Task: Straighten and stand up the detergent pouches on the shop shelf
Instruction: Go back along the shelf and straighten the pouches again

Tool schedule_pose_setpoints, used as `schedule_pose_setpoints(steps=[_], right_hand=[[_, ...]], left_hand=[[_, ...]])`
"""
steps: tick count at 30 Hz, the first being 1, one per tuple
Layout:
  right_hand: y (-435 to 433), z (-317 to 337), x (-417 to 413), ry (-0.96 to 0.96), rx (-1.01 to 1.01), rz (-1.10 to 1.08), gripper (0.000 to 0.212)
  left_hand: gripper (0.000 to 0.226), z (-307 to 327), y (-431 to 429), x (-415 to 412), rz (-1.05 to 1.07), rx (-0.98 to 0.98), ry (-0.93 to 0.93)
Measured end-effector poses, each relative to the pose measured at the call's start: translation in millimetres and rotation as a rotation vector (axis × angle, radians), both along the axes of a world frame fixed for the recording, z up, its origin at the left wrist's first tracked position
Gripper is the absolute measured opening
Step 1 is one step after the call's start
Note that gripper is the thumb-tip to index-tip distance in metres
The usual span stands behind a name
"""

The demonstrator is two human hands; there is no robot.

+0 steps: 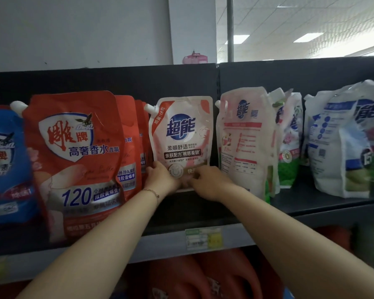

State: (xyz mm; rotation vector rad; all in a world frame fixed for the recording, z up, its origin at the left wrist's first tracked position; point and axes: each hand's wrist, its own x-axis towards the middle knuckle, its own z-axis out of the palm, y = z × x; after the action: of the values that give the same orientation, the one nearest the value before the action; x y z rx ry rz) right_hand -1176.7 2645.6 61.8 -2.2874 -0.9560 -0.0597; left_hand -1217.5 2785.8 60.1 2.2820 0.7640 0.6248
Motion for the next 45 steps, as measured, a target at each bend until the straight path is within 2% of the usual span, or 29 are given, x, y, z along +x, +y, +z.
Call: schedule_pose_setpoints(steps=[4, 7, 8, 10, 13, 16, 19, 20, 23, 26, 30, 32, 35, 36, 40, 45], right_hand=[[-30.3, 1.2, -11.0, -0.13, 0.082, -0.09, 0.02], [-56.7, -0.5, -20.2, -0.241, 0.11, -0.127, 0.025], [-64.7, -1.7, -22.5, -0.29, 0.108, -0.149, 0.027], [-79.5, -4.4, -23.0, -0.394, 0.139, -0.195, 0.031], [-100.5, -13.8, -18.0, -0.482, 0.203, -0.244, 0.04], [-120.8, -25.9, -12.5, -0.584, 0.272, -0.279, 0.037], [-137.1, -33.2, -2.4, -0.573, 0.317, -0.324, 0.032], [-141.6, -34.2, 1.8, -0.545, 0.308, -0.342, 0.033], [-150.0, -35.7, 14.3, -0.445, 0.238, -0.42, 0.039], [-150.2, -33.2, 29.1, -0.335, 0.142, -0.491, 0.034], [-136.8, -27.0, 49.1, -0.226, 0.083, -0.52, 0.037], [-130.2, -24.0, 58.8, -0.149, 0.183, -0.563, 0.044], [-123.2, -21.8, 70.5, 0.023, 0.504, -0.612, 0.054], [-120.8, -22.8, 72.9, 0.051, 0.539, -0.594, 0.054], [-113.8, -24.8, 72.9, -0.043, 0.493, -0.501, 0.05], [-112.5, -28.8, 67.8, -0.153, 0.565, -0.578, 0.049]], left_hand=[[0.071, 5.2, -20.3, -5.5, -0.077, 0.102, -0.079], [0.025, 3.9, -41.0, -2.7, -0.222, 0.128, -0.11], [0.021, 3.3, -50.0, -1.8, -0.26, 0.118, -0.122], [0.037, 0.9, -68.8, -0.8, -0.341, 0.088, -0.111], [0.085, -5.8, -92.9, 8.4, -0.406, 0.057, -0.135], [0.097, -13.4, -109.4, 17.1, -0.455, -0.015, -0.104], [0.135, -18.5, -121.3, 24.5, -0.464, 0.019, -0.093], [0.141, -19.4, -123.8, 27.0, -0.452, 0.04, -0.091], [0.137, -19.2, -133.2, 20.9, -0.411, 0.076, -0.082], [0.132, -25.3, -137.4, 19.7, -0.429, 0.042, -0.07], [0.12, -36.1, -139.9, 23.8, -0.424, 0.121, -0.126], [0.114, -39.3, -140.9, 24.7, -0.426, 0.144, -0.161], [0.113, -42.4, -141.0, 23.0, -0.44, 0.135, -0.211], [0.113, -42.6, -141.0, 22.3, -0.441, 0.137, -0.218], [0.116, -44.6, -140.9, 23.7, -0.418, 0.135, -0.247], [0.115, -45.9, -137.3, 27.9, -0.453, 0.035, -0.29]])
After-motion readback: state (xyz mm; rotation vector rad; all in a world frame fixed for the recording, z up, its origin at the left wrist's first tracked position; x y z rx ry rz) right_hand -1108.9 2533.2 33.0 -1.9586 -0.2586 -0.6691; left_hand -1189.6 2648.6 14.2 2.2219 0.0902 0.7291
